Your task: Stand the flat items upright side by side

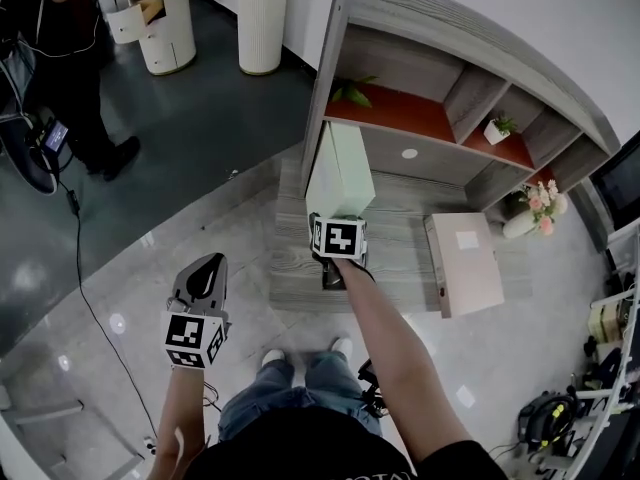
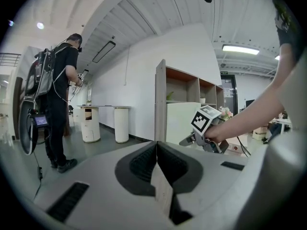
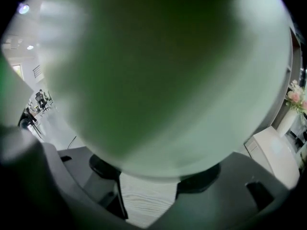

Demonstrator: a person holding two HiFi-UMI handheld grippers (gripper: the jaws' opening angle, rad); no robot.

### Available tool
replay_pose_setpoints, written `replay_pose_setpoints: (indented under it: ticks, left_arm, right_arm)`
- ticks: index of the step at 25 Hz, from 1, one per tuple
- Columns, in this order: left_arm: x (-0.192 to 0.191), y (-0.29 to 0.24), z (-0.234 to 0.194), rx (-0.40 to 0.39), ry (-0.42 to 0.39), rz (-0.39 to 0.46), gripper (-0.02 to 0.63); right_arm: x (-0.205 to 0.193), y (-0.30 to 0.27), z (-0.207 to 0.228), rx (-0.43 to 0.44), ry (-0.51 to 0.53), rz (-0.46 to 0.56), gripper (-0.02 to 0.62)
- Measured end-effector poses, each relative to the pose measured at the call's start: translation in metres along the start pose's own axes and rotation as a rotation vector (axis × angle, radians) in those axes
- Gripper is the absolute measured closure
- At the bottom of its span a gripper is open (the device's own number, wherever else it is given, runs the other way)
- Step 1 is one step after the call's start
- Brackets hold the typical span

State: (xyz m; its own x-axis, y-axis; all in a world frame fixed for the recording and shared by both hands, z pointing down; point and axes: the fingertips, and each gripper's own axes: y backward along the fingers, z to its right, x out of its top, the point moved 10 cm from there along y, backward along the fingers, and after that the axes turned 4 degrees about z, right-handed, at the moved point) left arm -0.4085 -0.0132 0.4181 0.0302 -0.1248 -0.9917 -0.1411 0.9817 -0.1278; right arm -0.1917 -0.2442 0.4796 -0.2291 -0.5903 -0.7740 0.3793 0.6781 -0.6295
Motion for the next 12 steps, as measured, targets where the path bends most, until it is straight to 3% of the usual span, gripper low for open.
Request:
replay_pose_setpoints:
  ticks: [12]
  left_arm:
    - [0.000, -0.001, -0.012, 0.029, 0.003, 0.012, 0.592]
  right_arm:
    - [0.018, -0.024, -0.005, -0.036, -0.032, 0.036, 0.278]
